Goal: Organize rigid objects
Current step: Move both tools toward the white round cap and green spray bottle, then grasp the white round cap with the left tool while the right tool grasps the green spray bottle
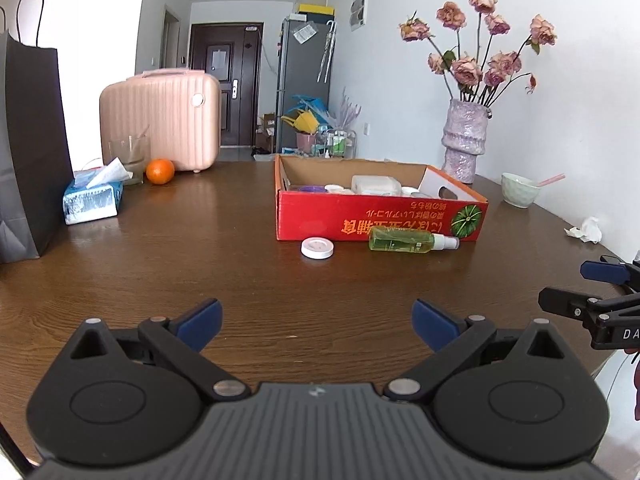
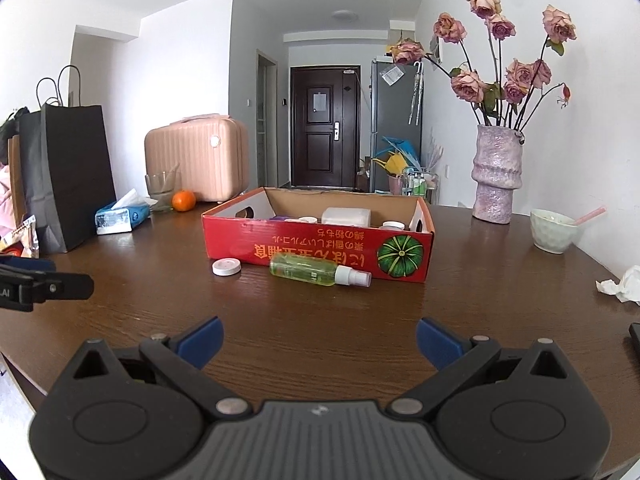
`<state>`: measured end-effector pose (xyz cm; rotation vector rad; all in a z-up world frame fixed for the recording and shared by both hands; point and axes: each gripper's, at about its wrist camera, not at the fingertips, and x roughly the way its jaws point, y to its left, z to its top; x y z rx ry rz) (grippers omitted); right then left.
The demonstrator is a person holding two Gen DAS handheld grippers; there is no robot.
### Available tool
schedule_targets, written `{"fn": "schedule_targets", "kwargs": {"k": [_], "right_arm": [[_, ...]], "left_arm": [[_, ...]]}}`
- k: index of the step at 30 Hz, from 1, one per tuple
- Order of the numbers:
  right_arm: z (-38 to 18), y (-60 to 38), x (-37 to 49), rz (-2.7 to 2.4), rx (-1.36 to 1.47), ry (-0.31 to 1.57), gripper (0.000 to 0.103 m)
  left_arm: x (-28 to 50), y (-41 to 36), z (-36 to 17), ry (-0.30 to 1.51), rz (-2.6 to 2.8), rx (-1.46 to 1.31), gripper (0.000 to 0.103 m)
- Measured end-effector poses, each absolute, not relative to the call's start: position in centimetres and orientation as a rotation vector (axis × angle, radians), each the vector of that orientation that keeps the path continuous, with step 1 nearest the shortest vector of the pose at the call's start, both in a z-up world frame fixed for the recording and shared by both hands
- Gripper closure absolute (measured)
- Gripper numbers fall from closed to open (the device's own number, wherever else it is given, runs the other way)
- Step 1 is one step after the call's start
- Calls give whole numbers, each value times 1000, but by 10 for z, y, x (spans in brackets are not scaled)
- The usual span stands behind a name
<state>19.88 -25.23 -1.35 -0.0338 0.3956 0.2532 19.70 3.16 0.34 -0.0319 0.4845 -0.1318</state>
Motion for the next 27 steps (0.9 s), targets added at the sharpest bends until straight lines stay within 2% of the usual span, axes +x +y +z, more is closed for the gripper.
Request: {"fn": "schedule_targets", "kwargs": {"k": [9, 13, 17, 19, 23, 26, 27], "right_arm": [[-25, -246, 242, 254, -61, 452, 0], [-25, -235, 278, 268, -121, 455, 0], [-24, -223, 323, 326, -191, 469, 1], [-26, -216, 346, 359, -223, 484, 2], [-31, -201, 382, 413, -299, 514, 7], [-36, -193, 402, 446, -322, 534, 14], [-38, -191, 407, 461, -324, 544, 16]], "left_arm": [[248, 31, -13, 553, -145, -37, 1], [287, 26, -18, 591, -159, -65, 14], [334, 22, -21, 625, -186, -84, 22], [360, 21, -25, 652, -178, -95, 29], [396, 18, -34, 680, -204, -114, 31], [413, 13, -40, 687, -210, -86, 36], [417, 12, -42, 689, -211, -80, 40]]}}
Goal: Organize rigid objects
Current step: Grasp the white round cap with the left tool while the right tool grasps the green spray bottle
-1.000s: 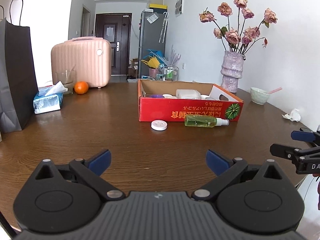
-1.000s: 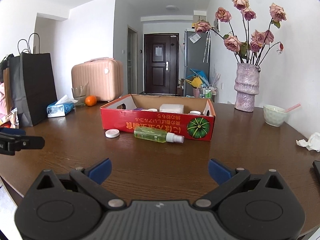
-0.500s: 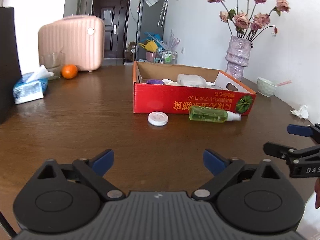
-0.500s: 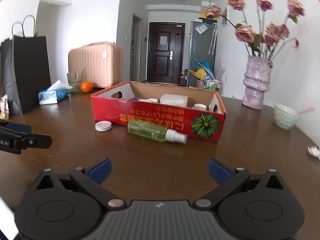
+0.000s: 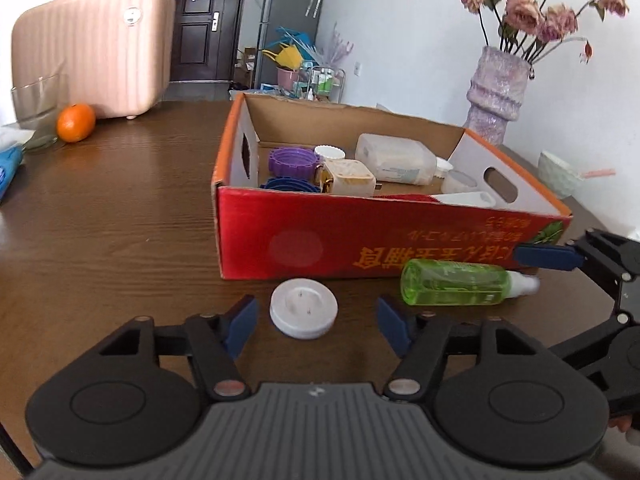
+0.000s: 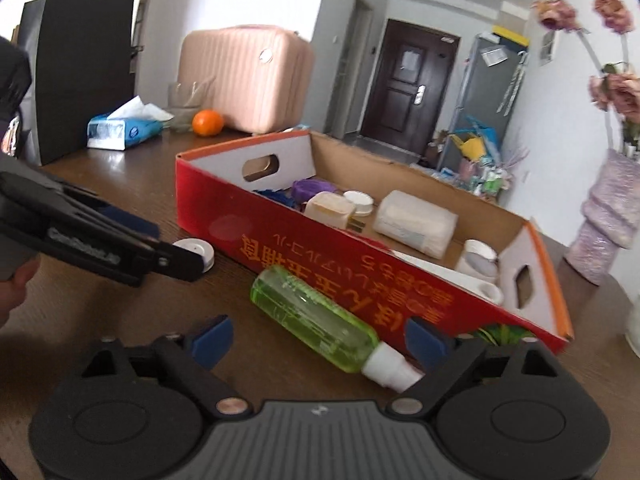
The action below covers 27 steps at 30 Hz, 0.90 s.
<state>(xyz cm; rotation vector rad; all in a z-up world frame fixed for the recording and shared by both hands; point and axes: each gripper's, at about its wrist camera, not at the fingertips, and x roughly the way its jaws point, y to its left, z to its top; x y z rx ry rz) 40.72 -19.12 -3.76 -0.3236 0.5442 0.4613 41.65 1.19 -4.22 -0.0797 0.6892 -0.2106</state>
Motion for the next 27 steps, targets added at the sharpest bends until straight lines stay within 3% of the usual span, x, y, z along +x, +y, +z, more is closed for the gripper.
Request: {"fn": "schedule_targets", "kwargs": {"k": [2, 4, 6, 11, 22, 27], "right_arm": [[-41, -189, 415, 477, -326, 554, 17], [-44, -187, 422, 493, -330, 562, 25], [-46, -185, 427, 493, -338, 575, 44], [-45, -188, 422, 515, -323, 577, 55], [-42, -175, 437, 638, -188, 614, 57], [-40, -177, 419, 630, -151, 629, 71]], "left_arm": [[422, 12, -45, 686, -211, -85, 47], [424, 14, -47, 686, -203, -97, 62], [424, 17, -47, 682, -205, -106, 63], [418, 16, -47, 678, -224, -104, 63], [380, 20, -44, 687, -229, -118, 64], [352, 24, -33, 661, -229, -117, 64]]}}
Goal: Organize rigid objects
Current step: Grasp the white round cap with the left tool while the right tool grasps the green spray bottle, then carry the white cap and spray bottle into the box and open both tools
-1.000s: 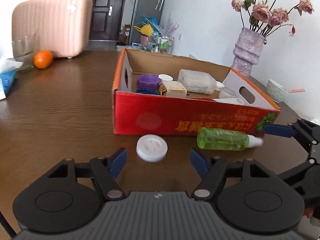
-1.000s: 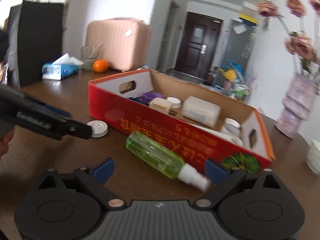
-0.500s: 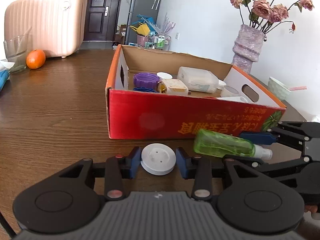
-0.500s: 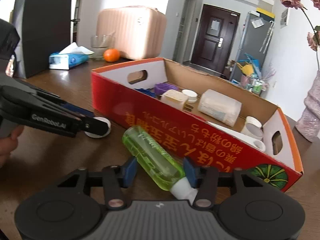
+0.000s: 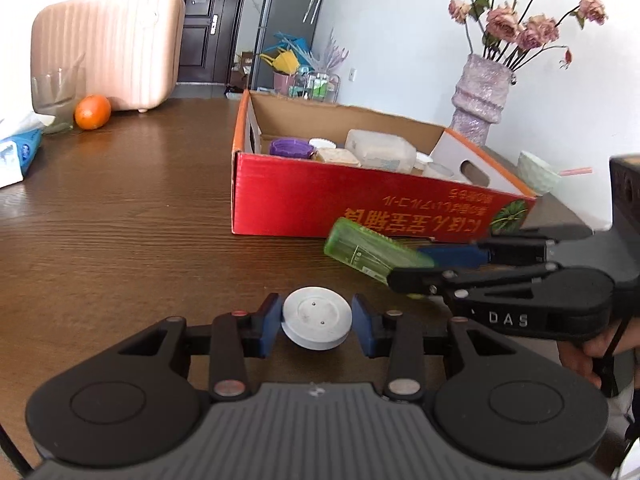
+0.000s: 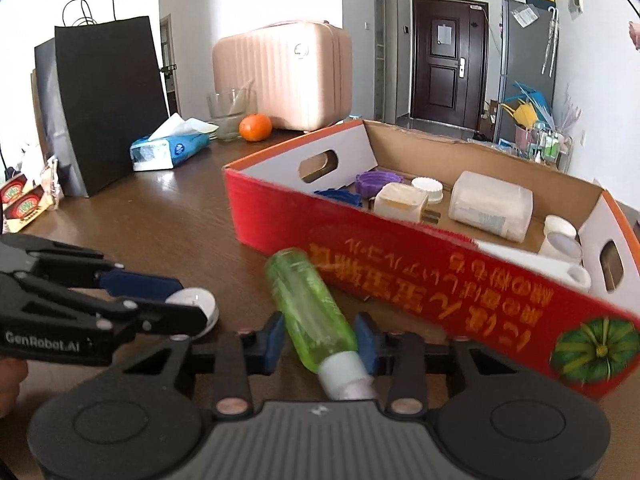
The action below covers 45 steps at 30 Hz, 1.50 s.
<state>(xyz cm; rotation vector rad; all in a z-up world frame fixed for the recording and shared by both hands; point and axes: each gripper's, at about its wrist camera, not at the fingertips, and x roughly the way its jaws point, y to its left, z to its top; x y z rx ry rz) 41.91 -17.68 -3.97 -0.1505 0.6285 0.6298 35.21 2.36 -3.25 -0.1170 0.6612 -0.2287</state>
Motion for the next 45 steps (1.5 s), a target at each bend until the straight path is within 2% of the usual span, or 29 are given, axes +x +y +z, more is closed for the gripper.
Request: {"fn": "schedule_targets", "kwargs": {"k": [14, 30, 38, 45], "right_arm": [[-30, -269, 296, 342, 83, 557, 73], [4, -284, 282, 303, 116, 419, 73], [29, -284, 296, 299, 78, 356, 73], [73, -283, 350, 317, 18, 269, 73]], "left_arm": [[291, 2, -9, 609, -284, -94, 64], [272, -6, 9, 566, -289, -77, 64], [313, -15, 33, 501, -350, -57, 64], [408, -34, 55, 517, -414, -60, 64]]}}
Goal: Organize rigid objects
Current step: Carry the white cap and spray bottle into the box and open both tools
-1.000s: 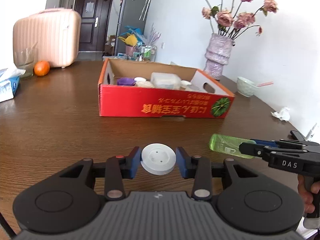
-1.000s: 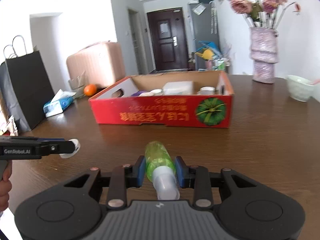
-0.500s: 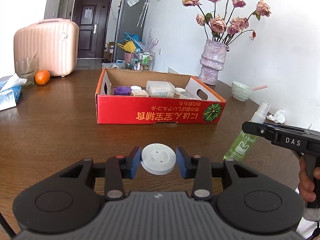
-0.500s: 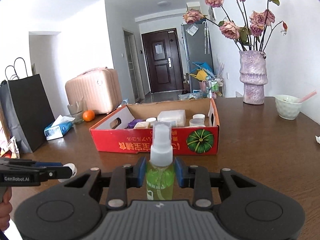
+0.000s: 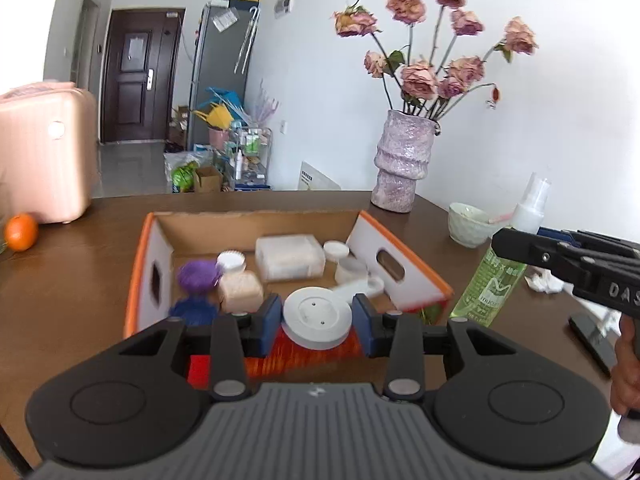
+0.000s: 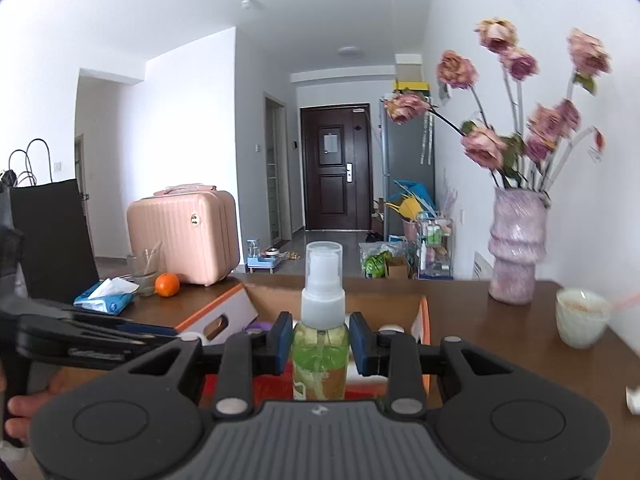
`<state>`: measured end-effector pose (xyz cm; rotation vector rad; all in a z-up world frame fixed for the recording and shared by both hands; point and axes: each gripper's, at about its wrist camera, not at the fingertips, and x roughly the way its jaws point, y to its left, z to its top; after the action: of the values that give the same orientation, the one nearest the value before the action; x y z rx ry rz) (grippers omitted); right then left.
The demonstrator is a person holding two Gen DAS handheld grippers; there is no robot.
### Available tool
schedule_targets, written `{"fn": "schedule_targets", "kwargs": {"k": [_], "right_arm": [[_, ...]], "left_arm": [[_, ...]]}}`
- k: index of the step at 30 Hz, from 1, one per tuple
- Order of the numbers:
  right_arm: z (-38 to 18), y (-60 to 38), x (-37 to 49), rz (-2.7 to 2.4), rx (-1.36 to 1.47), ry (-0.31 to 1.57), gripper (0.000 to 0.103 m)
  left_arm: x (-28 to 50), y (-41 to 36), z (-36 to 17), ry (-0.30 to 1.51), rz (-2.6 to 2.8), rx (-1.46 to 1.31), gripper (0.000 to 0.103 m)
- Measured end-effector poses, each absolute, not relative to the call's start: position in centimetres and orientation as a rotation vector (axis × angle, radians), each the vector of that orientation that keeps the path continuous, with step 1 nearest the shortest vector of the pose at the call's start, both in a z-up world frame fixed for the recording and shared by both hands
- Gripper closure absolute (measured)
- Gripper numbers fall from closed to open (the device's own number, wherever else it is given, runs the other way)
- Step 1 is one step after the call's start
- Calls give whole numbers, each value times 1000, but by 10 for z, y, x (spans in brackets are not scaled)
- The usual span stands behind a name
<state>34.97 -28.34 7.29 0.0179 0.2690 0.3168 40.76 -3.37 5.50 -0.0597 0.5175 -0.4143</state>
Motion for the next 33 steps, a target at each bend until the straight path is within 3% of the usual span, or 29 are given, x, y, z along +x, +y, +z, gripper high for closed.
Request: {"fn": "schedule_targets", "kwargs": {"k": [5, 15, 17, 21, 23, 26, 29, 33], "right_arm": [[71, -283, 413, 304, 6, 309, 73], [10, -277, 500, 257, 17, 465, 73], [0, -277, 507, 251, 27, 485, 73], [-7, -283, 512, 241, 65, 483, 71], [-7, -282, 513, 245, 56, 480, 71], [0, -279, 509, 245, 45, 468, 62], [14, -278, 499, 232, 34, 434, 53], [39, -280, 479, 221, 14, 401, 50]], "left_arm": [[477, -59, 46, 574, -418, -59, 64], [564, -95, -12, 689, -420, -11, 63], [569, -95, -18, 698, -409, -12, 61], [566, -94, -18, 676, -452, -6, 44], [564, -95, -16, 675, -442, 19, 44], [556, -88, -7, 661, -435, 15, 43], [541, -74, 11, 626, -415, 12, 36], [515, -53, 35, 598, -374, 58, 32]]}}
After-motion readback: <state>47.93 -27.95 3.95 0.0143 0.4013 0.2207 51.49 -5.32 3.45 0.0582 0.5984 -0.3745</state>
